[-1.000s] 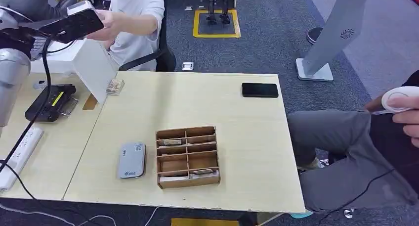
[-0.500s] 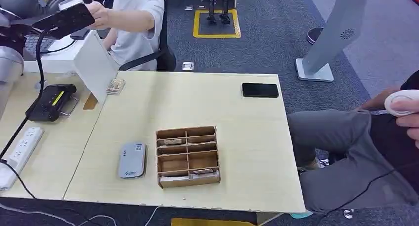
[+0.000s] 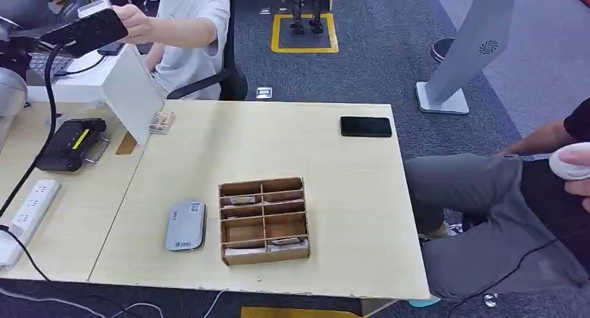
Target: Pass the card to the sensor for recognition and then transmit it.
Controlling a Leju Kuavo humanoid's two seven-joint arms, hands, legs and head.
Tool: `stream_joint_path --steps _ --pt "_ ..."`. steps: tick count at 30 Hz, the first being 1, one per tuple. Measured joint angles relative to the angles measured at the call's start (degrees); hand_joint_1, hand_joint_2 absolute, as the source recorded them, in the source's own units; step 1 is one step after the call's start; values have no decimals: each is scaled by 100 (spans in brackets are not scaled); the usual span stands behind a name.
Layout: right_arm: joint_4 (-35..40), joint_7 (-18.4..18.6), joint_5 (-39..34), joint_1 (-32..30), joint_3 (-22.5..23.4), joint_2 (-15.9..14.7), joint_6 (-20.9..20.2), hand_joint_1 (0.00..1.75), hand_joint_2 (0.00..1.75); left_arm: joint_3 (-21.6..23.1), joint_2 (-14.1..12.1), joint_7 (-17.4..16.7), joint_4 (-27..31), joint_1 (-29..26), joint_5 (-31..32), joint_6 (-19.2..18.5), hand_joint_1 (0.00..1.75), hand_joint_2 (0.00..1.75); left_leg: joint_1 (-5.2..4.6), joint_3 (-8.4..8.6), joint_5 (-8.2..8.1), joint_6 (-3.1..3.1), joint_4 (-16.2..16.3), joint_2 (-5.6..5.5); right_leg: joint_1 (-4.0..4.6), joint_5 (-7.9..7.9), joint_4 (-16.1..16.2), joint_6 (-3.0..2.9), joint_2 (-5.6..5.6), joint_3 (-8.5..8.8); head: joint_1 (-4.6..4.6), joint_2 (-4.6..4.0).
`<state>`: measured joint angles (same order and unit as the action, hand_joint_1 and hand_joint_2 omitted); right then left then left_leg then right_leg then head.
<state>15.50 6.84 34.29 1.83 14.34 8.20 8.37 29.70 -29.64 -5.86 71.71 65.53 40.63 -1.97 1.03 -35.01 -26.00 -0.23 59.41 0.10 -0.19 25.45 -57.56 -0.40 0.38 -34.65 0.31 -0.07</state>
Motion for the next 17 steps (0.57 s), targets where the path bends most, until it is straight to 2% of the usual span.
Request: stream_joint_path --steps 1,2,3,11,13,15,17 --pt "2 0 0 -2 0 0 2 0 175 0 -2 0 0 0 0 0 175 175 0 0 0 0 0 0 0 0 0 0 0 0 2 0" --pt "2 -4 0 -2 0 0 0 0 175 0 -7 2 0 0 0 0 19 175 0 -1 0 0 0 -1 0 0 0 0 -1 0 2 0" --pt "2 -13 0 -1 0 0 0 0 175 2 -11 2 0 0 -4 0 0 175 0 -1 0 0 0 -1 0 0 0 0 -1 1 0 0" --pt "2 -105 7 -32 0 -29 72 0 175 2 -114 0 0 -13 2 123 0 175 0 0 0 0 0 -2 0 0 0 0 -2 3 4 0" --pt "0 -416 13 -180 0 -228 144 0 175 2 -311 66 11 -51 -46 186 0 175 -3 5 -3 -2 -1 9 -3 0 0 0 7 3 -2 0" --pt "-22 -752 2 -382 9 -486 48 0 175 2 -540 166 17 -106 -103 208 0 175 -5 4 -4 -1 -1 3 -4 7 0 4 4 3 -11 0" --pt "-68 -831 0 -505 31 -644 46 0 175 2 -674 225 22 -165 -96 203 0 175 -3 -5 -3 0 -2 -18 -3 13 -1 8 -18 7 -11 0"
